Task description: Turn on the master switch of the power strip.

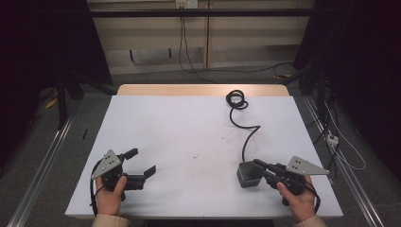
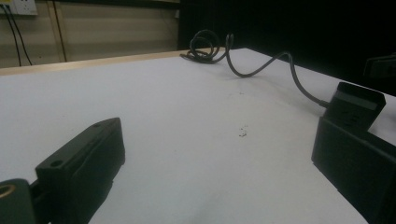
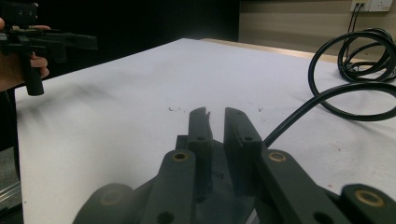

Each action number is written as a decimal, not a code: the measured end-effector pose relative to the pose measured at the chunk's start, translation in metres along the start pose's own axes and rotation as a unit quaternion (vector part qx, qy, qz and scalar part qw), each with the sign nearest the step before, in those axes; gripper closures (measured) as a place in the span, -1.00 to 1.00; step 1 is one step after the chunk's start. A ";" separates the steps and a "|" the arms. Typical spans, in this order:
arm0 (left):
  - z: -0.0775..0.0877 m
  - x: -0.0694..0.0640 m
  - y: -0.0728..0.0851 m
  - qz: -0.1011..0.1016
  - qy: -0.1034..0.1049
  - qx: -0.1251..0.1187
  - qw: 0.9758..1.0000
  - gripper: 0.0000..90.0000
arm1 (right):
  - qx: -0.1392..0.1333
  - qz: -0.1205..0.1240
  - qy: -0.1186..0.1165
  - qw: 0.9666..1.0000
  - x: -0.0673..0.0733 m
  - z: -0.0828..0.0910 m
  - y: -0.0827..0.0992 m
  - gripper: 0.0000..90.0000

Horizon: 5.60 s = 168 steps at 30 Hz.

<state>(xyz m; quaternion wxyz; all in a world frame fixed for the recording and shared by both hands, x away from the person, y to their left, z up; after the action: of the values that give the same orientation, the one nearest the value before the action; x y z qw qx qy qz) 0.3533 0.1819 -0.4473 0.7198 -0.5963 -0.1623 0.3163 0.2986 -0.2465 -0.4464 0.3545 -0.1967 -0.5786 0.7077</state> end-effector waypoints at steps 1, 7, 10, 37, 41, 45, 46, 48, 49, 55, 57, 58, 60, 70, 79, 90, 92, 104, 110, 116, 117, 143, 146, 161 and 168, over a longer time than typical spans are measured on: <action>0.000 0.000 0.000 0.001 -0.001 0.000 1.000 -0.95 | -0.001 -0.001 0.000 1.000 0.000 0.000 0.000 0.81; 0.000 0.000 0.000 -0.002 -0.001 0.000 1.000 -0.95 | -0.001 -0.005 -0.006 1.000 -0.001 0.002 0.000 0.88; 0.000 0.000 0.000 -0.002 -0.001 0.000 1.000 -0.95 | 0.000 -0.006 -0.010 1.000 -0.001 0.002 0.000 0.91; -0.001 -0.001 0.000 -0.001 0.000 0.000 1.000 -0.95 | 0.027 -0.003 -0.031 0.999 0.003 0.001 0.004 1.00; -0.001 -0.001 0.000 -0.001 0.000 0.000 1.000 -0.95 | 0.031 -0.001 -0.033 0.999 0.003 0.001 0.005 1.00; -0.001 -0.001 0.000 -0.001 0.001 0.001 1.000 -0.95 | 0.036 0.002 -0.033 0.999 0.003 0.001 0.006 1.00; -0.001 -0.001 0.000 -0.001 0.001 0.001 1.000 -0.95 | 0.038 0.003 -0.032 0.999 0.003 0.001 0.006 1.00; -0.001 -0.001 0.000 0.000 0.001 0.001 1.000 -0.95 | 0.038 0.004 -0.031 0.999 0.003 0.001 0.007 1.00; -0.001 -0.001 0.000 -0.001 0.001 0.001 1.000 -0.95 | 0.038 0.004 -0.031 0.999 0.003 0.001 0.007 1.00; -0.001 -0.001 0.000 0.000 0.001 0.000 1.000 -0.95 | 0.041 0.005 -0.031 0.999 0.003 0.002 0.008 1.00; -0.001 -0.001 -0.001 0.000 0.001 0.000 1.000 -0.95 | 0.043 0.005 -0.031 0.999 0.003 0.002 0.008 1.00; -0.001 -0.001 -0.001 0.000 0.001 -0.001 1.000 -0.95 | 0.043 0.006 -0.031 0.999 0.003 0.002 0.009 1.00; -0.001 -0.001 -0.001 0.001 0.001 -0.001 1.000 -0.95 | 0.045 0.008 -0.033 0.998 0.003 0.002 0.009 1.00; -0.001 -0.002 -0.001 0.001 -0.001 -0.003 1.000 -0.95 | 0.047 0.013 -0.034 0.998 0.003 0.001 0.010 1.00; -0.001 -0.002 -0.001 0.002 -0.001 -0.004 1.000 -0.94 | 0.051 0.017 -0.035 0.998 0.003 0.000 0.011 1.00; -0.001 -0.002 -0.001 0.003 0.000 -0.005 1.000 -0.94 | 0.051 0.020 -0.036 0.998 0.003 0.000 0.012 1.00; -0.001 -0.002 -0.001 0.003 0.000 -0.005 1.000 -0.94 | 0.051 0.020 -0.036 0.998 0.003 0.000 0.012 1.00; -0.002 -0.002 -0.001 0.000 0.002 -0.003 1.000 -0.94 | 0.050 0.020 -0.036 0.998 0.003 0.000 0.012 1.00; -0.002 -0.002 -0.001 0.001 0.001 -0.005 1.000 -0.94 | 0.049 0.019 -0.040 0.998 0.004 0.000 0.013 1.00; -0.002 -0.003 -0.001 0.000 0.002 -0.004 1.000 -0.94 | 0.047 0.020 -0.040 0.998 0.004 0.000 0.013 1.00; -0.002 -0.003 -0.001 0.000 0.003 -0.005 1.000 -0.94 | 0.047 0.021 -0.040 0.998 0.004 0.000 0.013 1.00; 0.000 -0.003 -0.002 -0.001 -0.001 -0.009 1.000 -0.94 | 0.056 0.040 -0.032 0.997 0.007 -0.006 0.013 1.00; 0.000 -0.002 -0.002 -0.001 -0.001 -0.008 1.000 -0.94 | 0.054 0.037 -0.034 0.997 0.006 -0.004 0.013 1.00; -0.004 -0.004 -0.002 0.001 0.002 -0.009 1.000 -0.94 | 0.054 0.030 -0.031 0.998 0.004 0.001 0.013 1.00; -0.004 -0.004 -0.002 -0.001 0.004 -0.008 1.000 -0.94 | 0.057 0.034 -0.030 0.997 0.004 0.000 0.013 1.00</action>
<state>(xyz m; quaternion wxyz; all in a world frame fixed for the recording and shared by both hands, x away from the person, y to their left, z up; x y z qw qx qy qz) 0.3530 0.1757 -0.4456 0.7157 -0.6032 -0.1629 0.3121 0.2918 -0.2445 -0.4586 0.3228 -0.1745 -0.5409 0.7568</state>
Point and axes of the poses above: each handheld gripper's, and its own axes: z roughly backward along the jaws, y roughly out of its underside, x roughly to its left, the point moved 5 cm from there along -z, roughly forward along the jaws
